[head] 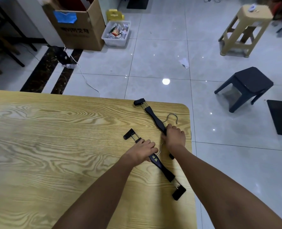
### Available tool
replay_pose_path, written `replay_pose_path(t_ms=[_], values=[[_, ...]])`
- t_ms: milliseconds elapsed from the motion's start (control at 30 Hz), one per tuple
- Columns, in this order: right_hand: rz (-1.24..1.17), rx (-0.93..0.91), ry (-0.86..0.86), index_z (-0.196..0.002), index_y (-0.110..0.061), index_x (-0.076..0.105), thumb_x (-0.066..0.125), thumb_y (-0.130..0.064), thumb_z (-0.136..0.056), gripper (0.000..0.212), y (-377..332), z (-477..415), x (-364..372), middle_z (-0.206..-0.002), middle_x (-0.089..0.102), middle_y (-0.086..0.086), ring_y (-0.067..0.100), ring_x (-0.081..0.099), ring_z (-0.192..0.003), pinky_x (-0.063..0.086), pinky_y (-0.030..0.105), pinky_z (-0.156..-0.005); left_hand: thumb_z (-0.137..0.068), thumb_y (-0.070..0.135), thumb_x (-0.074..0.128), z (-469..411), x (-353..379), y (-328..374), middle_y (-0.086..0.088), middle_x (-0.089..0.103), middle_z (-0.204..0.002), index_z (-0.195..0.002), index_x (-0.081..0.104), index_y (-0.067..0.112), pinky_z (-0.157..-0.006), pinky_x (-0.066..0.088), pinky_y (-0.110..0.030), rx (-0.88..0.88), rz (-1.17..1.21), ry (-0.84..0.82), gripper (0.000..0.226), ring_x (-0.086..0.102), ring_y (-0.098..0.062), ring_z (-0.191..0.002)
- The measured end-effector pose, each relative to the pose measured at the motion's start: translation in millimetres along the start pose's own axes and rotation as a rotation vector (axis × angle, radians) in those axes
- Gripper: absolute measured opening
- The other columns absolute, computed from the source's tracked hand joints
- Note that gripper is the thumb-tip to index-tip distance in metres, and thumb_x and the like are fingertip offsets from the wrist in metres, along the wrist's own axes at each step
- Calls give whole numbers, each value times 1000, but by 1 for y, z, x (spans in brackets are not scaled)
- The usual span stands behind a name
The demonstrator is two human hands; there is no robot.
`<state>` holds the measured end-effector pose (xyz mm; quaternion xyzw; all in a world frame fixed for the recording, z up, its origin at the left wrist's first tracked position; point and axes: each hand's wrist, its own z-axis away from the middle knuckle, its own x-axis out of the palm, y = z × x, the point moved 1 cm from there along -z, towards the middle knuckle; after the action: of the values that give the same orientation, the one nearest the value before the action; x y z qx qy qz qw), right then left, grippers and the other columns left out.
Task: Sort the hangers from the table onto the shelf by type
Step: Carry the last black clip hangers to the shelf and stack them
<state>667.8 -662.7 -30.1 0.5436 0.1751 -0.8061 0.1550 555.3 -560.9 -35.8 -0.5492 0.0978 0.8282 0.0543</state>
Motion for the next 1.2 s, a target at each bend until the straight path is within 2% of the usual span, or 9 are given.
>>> replay_pose_path(t_ms=[100, 200, 267, 367, 500, 600, 733, 967, 1200], values=[[-6, -10, 6, -115, -7, 51, 58, -12, -91, 26, 0, 1, -2, -116, 58, 10, 27, 57, -104, 42, 31, -81, -94, 29, 51, 1, 0, 0, -4, 45, -125, -134, 41, 17, -99, 28, -36, 11, -16, 8, 42, 39, -23, -117], [-21, -5, 30, -119, -5, 49, 58, -1, -87, 34, 3, 6, -7, -122, 51, 11, 29, 57, -104, 44, 32, -80, -95, 30, 50, 2, -1, -1, -4, 45, -123, -130, 46, 17, -98, 29, -35, 21, -15, 4, 37, 39, -22, -117], [-43, 3, 50, -121, -4, 46, 56, 4, -86, 38, 7, 7, -11, -124, 48, 11, 30, 58, -103, 43, 34, -73, -95, 31, 50, 3, -2, 0, -3, 46, -122, -127, 48, 16, -97, 29, -35, 18, -11, -11, 35, 40, -22, -117], [-17, -32, 94, -120, -6, 46, 55, -1, -90, 31, 14, 8, -18, -122, 50, 10, 29, 62, -98, 37, 32, -63, -95, 31, 50, 8, -7, 1, -4, 46, -123, -127, 48, 15, -96, 31, -35, 7, -19, -29, 36, 41, -22, -117], [-59, -55, 157, -114, -5, 49, 47, -13, -96, 19, 20, 15, -36, -115, 55, 11, 34, 64, -93, 36, 34, -62, -93, 32, 53, 20, -16, 7, -4, 46, -125, -127, 47, 16, -95, 32, -36, -31, -21, -38, 38, 41, -22, -119], [-86, -83, 228, -112, -6, 51, 45, -28, -98, 27, 22, 24, -59, -110, 58, 10, 35, 63, -92, 35, 34, -64, -93, 31, 51, 31, -29, 11, -4, 47, -125, -126, 47, 17, -94, 32, -36, -91, 3, -16, 36, 42, -22, -118], [-34, -176, 304, -109, -9, 54, 47, -38, -95, 32, 20, 32, -87, -105, 61, 8, 33, 63, -90, 38, 33, -64, -93, 19, 48, 50, -51, 8, -4, 46, -125, -128, 45, 18, -92, 36, -36, -184, 65, 9, 34, 43, -22, -119], [-46, -356, 426, -110, -16, 57, 46, -45, -95, 35, -6, 52, -137, -101, 62, 4, 31, 65, -88, 44, 31, -68, -91, 27, 56, 105, -92, 0, -2, 50, -123, -124, 48, 18, -89, 39, -35, -415, 66, 106, 35, 46, -20, -118], [-37, -637, 479, -109, -15, 57, 45, -44, -96, 35, -48, 86, -183, -99, 63, 5, 32, 65, -85, 38, 32, -64, -89, 27, 59, 178, -124, 23, 0, 52, -123, -121, 50, 19, -92, 37, -34, -707, 85, 204, 34, 46, -19, -120]])
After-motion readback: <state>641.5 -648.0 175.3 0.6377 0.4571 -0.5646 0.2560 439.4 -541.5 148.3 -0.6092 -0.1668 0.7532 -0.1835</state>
